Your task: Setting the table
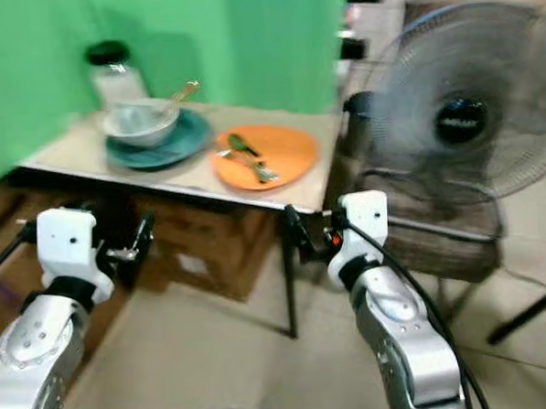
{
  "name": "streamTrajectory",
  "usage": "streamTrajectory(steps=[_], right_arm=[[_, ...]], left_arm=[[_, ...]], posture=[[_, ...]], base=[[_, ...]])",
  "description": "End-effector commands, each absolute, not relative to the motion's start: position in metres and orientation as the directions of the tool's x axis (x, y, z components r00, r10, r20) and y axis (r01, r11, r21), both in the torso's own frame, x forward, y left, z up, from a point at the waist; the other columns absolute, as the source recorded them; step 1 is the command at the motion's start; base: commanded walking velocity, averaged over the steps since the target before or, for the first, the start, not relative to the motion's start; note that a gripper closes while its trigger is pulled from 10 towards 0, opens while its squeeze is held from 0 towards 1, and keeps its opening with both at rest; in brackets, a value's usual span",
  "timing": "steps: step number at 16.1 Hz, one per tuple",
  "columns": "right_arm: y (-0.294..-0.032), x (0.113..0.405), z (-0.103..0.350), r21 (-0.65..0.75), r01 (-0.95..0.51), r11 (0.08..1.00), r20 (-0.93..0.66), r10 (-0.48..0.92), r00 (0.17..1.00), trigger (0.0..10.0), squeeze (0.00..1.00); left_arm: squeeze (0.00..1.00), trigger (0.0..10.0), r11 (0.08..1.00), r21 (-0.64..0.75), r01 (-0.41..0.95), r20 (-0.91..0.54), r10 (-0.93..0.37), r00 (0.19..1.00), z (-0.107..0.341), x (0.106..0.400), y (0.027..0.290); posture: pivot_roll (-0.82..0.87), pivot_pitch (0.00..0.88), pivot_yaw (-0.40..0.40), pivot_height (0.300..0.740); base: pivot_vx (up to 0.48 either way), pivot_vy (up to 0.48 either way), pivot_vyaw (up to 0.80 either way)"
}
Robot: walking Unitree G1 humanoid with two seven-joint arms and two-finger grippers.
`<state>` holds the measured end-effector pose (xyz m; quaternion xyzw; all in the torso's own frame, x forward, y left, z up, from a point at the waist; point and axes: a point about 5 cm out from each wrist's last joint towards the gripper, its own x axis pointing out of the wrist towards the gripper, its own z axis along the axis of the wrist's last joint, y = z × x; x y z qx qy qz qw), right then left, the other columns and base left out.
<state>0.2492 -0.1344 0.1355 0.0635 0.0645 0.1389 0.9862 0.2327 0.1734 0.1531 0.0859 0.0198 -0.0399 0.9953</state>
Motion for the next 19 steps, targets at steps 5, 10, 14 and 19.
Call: streamTrajectory(steps=[5,10,14,19], right_arm=[[-0.1344,0.2514,0.1363,0.141,-0.254,0.957,-0.098,0.269,0.958,10.0,1.0],[-0.1354,0.2542,0.1355,0.137,-0.236,0.962,-0.099,0.251,0.963,10.0,0.0],[-0.1377,0.2558,0.1354,0.152,-0.214,0.965,-0.097,0.23,0.968,10.0,0.0],[-0.1387,0.2572,0.136,0.152,-0.211,0.966,-0.096,0.227,0.969,10.0,0.0]], left_arm=[[0.0,10.0,0.978,0.174,0.113,-0.043,-0.107,0.993,0.1554,0.2338,0.1702],[0.0,10.0,0.977,0.169,0.133,-0.044,-0.127,0.991,0.1556,0.2337,0.1679],[0.0,10.0,0.976,0.168,0.14,-0.043,-0.135,0.99,0.1562,0.2341,0.1677],[0.0,10.0,0.975,0.166,0.149,-0.042,-0.144,0.989,0.1565,0.2343,0.1664]], posture=[[0.14,0.0,0.045,0.74],[0.14,0.0,0.044,0.74],[0.14,0.0,0.046,0.74],[0.14,0.0,0.041,0.74]], base=[[0.096,0.0,0.73],[0.29,0.0,0.0],[0.352,0.0,0.0],[0.367,0.0,0.0]])
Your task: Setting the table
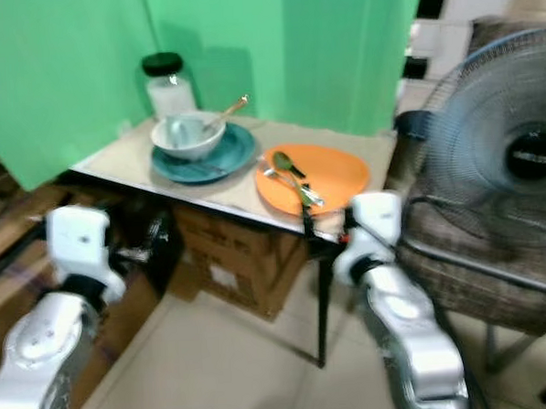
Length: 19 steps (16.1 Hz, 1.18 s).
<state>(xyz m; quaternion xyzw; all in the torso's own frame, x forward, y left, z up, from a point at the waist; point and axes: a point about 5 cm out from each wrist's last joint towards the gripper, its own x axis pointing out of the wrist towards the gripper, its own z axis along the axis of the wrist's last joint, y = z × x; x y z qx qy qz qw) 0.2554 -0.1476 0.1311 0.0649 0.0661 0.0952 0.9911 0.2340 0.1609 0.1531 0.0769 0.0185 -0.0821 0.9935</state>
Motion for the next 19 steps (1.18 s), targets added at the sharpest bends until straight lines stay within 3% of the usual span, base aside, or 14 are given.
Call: streamTrajectory(steps=[1,16,19], right_arm=[[-0.138,0.258,0.136,0.148,-0.219,0.964,-0.096,0.235,0.967,10.0,0.0],[-0.133,0.277,0.141,0.098,-0.245,0.965,-0.106,0.255,0.961,10.0,0.0],[-0.129,0.291,0.134,0.025,-0.273,0.962,-0.228,0.272,0.935,10.0,0.0]], left_arm=[[0.0,10.0,0.975,0.165,0.15,-0.043,-0.145,0.989,0.156,0.234,0.167],[0.0,10.0,0.964,0.17,0.203,-0.06,-0.195,0.979,0.154,0.235,0.161],[0.0,10.0,0.941,0.155,0.302,-0.103,-0.288,0.952,0.149,0.231,0.155]], posture=[[0.14,0.0,0.041,0.74],[0.15,0.0,0.036,0.74],[0.15,0.0,0.035,0.74]], base=[[0.371,0.0,0.0],[0.365,0.0,0.0],[0.0,0.0,0.0]])
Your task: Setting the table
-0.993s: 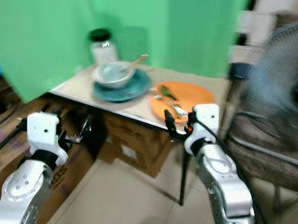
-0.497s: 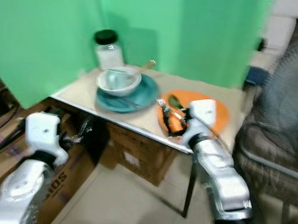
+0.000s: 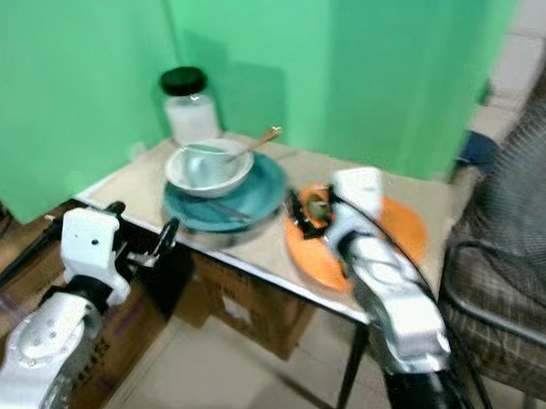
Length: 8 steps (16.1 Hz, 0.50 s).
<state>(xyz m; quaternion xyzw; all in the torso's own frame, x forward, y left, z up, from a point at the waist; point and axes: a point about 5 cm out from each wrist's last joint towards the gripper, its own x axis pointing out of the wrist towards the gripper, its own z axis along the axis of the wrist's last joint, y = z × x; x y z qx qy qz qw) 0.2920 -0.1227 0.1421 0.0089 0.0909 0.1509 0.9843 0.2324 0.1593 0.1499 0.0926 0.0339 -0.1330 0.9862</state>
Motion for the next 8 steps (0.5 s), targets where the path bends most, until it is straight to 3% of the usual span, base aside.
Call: streamTrajectory(steps=[1,3,8], right_arm=[[-0.129,0.295,0.133,0.009,-0.279,0.96,-0.251,0.272,0.929,10.0,0.0],[-0.127,0.307,0.132,-0.023,-0.314,0.949,-0.31,0.292,0.905,10.0,0.0],[-0.14,0.333,0.122,-0.066,-0.278,0.958,-0.463,0.217,0.859,10.0,0.0]], left_arm=[[0.0,10.0,0.929,0.156,0.335,-0.106,-0.322,0.941,0.149,0.23,0.153],[0.0,10.0,0.869,0.129,0.478,-0.148,-0.46,0.875,0.147,0.225,0.145],[0.0,10.0,0.735,0.066,0.674,-0.246,-0.643,0.725,0.141,0.208,0.143]], posture=[[0.15,0.0,0.034,0.74],[0.15,0.0,0.025,0.74],[0.14,0.0,0.01,0.74]], base=[[0.0,0.0,0.0],[0.0,0.0,0.0],[0.0,0.0,0.0]])
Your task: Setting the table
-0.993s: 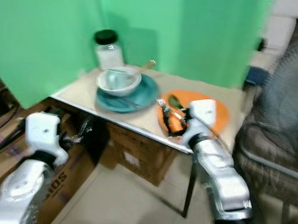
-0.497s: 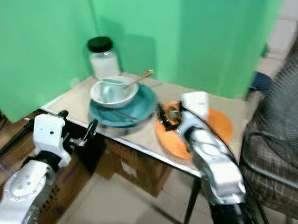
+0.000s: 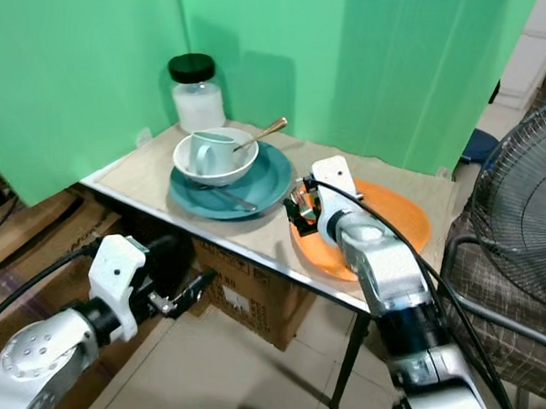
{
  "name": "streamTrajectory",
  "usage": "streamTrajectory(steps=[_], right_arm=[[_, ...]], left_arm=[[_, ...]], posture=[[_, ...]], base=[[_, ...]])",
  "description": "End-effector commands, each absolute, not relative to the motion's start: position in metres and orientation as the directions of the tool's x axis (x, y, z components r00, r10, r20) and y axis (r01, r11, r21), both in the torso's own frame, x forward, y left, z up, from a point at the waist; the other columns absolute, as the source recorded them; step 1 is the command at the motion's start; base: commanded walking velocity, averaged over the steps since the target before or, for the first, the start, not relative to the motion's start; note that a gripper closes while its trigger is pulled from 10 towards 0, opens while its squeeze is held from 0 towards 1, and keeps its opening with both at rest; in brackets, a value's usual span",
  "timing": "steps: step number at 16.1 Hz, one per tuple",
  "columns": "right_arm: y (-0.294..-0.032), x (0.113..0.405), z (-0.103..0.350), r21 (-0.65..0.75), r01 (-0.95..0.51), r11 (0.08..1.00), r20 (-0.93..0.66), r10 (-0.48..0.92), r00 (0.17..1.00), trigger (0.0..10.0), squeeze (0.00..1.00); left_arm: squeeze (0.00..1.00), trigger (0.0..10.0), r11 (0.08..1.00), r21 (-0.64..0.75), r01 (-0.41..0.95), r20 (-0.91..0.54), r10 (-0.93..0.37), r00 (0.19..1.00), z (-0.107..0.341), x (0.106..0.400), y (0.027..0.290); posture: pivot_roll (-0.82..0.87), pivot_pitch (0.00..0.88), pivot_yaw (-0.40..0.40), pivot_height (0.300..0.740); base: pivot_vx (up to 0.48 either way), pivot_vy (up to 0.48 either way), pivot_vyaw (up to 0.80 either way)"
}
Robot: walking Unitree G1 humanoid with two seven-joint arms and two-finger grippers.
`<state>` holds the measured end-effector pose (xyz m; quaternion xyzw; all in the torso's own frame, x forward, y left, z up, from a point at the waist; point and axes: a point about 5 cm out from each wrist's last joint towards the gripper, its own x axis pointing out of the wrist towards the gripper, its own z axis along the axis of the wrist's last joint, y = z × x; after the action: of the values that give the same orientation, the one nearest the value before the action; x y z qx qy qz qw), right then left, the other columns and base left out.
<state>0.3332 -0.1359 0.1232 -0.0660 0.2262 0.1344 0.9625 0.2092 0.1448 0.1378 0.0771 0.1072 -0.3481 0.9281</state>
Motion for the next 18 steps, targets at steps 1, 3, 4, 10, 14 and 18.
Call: streamTrajectory(steps=[1,3,4,10,14,18], right_arm=[[-0.146,0.34,0.119,-0.072,-0.254,0.964,-0.492,0.188,0.85,10.0,0.0],[-0.153,0.347,0.118,-0.06,-0.231,0.971,-0.524,0.166,0.835,9.5,0.0],[-0.158,0.35,0.117,-0.057,-0.22,0.974,-0.542,0.155,0.826,5.8,0.0],[-0.168,0.351,0.103,0.075,-0.17,0.983,-0.599,0.181,0.78,0.0,0.0],[-0.171,0.352,0.098,0.058,-0.168,0.984,-0.614,0.168,0.771,0.0,0.0],[-0.173,0.351,0.093,0.063,-0.16,0.985,-0.629,0.164,0.76,0.0,0.0]], left_arm=[[0.0,10.0,0.708,0.054,0.704,-0.257,-0.671,0.695,0.141,0.205,0.143],[0.0,10.0,0.68,0.042,0.732,-0.269,-0.698,0.664,0.141,0.202,0.143],[0.0,10.0,0.664,0.037,0.747,-0.28,-0.711,0.646,0.141,0.2,0.142],[0.0,10.0,0.657,0.044,0.753,-0.299,-0.71,0.637,0.14,0.196,0.147],[0.0,10.0,0.652,0.045,0.757,-0.307,-0.712,0.632,0.139,0.196,0.149],[0.0,10.0,0.648,0.043,0.76,-0.309,-0.715,0.627,0.138,0.196,0.149]], posture=[[0.14,0.0,0.01,0.74],[0.14,0.0,0.01,0.74],[0.14,0.0,0.008,0.74],[0.15,0.0,0.014,0.74],[0.15,0.0,0.018,0.74],[0.15,0.0,0.016,0.74]], base=[[0.0,0.0,0.0],[0.0,0.0,0.0],[0.0,0.0,0.0],[0.0,0.0,0.0],[0.0,0.0,0.0],[0.0,0.0,0.0]])
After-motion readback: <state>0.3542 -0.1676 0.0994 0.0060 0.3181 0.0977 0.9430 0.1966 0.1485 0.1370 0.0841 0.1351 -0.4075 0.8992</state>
